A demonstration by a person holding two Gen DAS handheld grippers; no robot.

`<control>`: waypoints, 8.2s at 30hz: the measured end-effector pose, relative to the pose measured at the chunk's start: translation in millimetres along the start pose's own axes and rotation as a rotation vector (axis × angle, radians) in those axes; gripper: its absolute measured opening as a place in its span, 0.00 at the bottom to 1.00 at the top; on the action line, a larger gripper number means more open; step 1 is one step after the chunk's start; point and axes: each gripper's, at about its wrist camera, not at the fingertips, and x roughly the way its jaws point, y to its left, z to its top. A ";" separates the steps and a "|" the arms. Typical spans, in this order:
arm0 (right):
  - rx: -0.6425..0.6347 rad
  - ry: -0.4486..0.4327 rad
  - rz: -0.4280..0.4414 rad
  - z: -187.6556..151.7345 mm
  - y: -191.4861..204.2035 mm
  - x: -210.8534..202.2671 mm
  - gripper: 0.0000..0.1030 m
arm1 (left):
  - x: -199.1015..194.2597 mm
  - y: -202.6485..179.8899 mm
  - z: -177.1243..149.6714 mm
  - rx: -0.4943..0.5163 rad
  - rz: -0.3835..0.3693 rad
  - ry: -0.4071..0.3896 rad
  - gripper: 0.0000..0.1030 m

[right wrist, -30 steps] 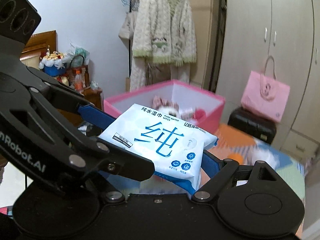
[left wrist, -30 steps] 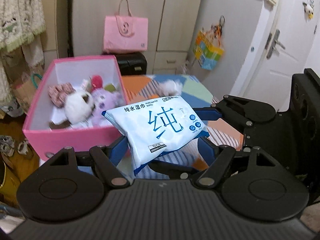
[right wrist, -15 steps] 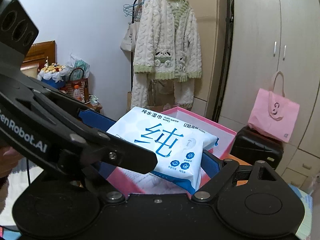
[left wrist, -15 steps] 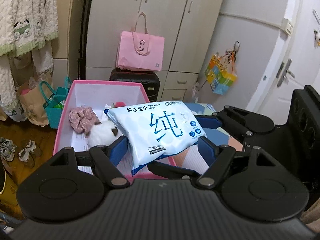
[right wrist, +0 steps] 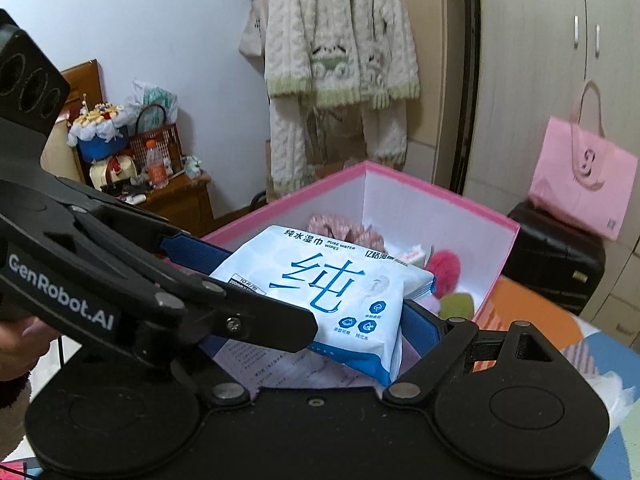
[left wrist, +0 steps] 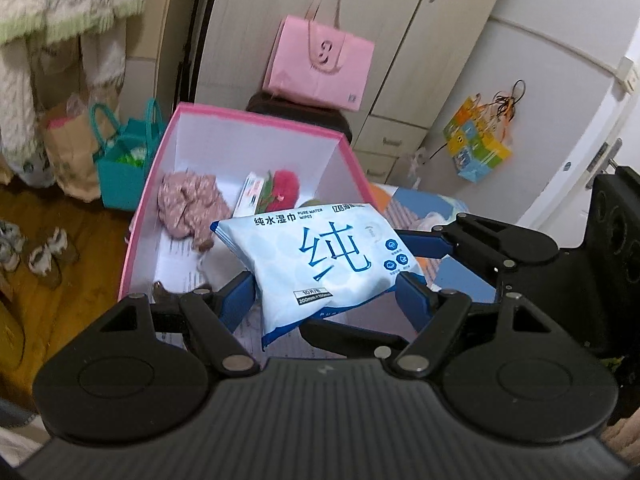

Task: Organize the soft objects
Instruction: 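Lower the wipes packet into the box and open the left gripper, then move the left gripper to the orange ball while the right gripper approaches the mesh puff, then grasp the orange sponge ball with the left gripper while the right gripper grasps the white mesh puff, then lift and carry the orange ball and mesh puff over the pink box with both grippers, then open both grippers over the box, dropping the ball and mesh puff inside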

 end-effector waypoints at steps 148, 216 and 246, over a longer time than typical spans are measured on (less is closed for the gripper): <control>0.181 -0.061 -0.241 -138.9 -231.4 -39.5 0.26 | 185.5 -168.0 -58.2 0.202 0.232 -0.077 0.37; 0.004 0.013 0.087 -30.1 -29.9 -101.0 0.27 | -55.6 -53.5 -48.9 0.179 0.106 -0.048 0.37; 0.057 0.015 0.007 43.2 -90.8 57.9 0.22 | 63.7 23.9 61.9 0.012 0.191 -0.026 0.37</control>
